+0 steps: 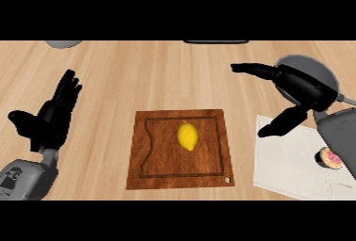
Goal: Pick the lemon from the cutting board and place it in the pan
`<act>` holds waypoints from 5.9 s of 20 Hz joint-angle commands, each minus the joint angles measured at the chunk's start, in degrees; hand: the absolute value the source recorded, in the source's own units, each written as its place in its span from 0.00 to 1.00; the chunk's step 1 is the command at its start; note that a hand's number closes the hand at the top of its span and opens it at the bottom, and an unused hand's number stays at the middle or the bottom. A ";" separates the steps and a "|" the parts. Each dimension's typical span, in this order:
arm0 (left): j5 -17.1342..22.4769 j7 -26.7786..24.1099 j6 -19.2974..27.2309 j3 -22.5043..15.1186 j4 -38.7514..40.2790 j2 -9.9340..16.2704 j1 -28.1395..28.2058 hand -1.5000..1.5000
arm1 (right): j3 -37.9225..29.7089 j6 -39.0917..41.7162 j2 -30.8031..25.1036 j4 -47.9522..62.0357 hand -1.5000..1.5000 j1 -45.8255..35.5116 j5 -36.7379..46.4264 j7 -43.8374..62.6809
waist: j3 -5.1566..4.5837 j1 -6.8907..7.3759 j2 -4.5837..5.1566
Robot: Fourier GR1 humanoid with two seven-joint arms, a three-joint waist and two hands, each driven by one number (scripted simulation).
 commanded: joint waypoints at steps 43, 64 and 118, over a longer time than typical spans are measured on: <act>-11.88 3.39 -5.49 7.44 0.52 -10.44 -1.30 0.50 | 2.09 17.08 22.89 8.16 0.00 -9.79 23.96 21.02 | 0.09 0.33 0.34; -13.27 5.80 -10.96 12.03 -4.43 -10.87 2.73 0.50 | 7.90 19.82 30.00 12.55 0.00 -10.77 42.47 23.44 | 0.08 0.33 0.20; -17.06 4.65 -15.20 17.05 -3.91 -13.41 4.42 0.50 | -0.41 -24.29 31.99 3.19 1.00 -5.49 53.88 57.45 | 0.07 -0.70 -0.33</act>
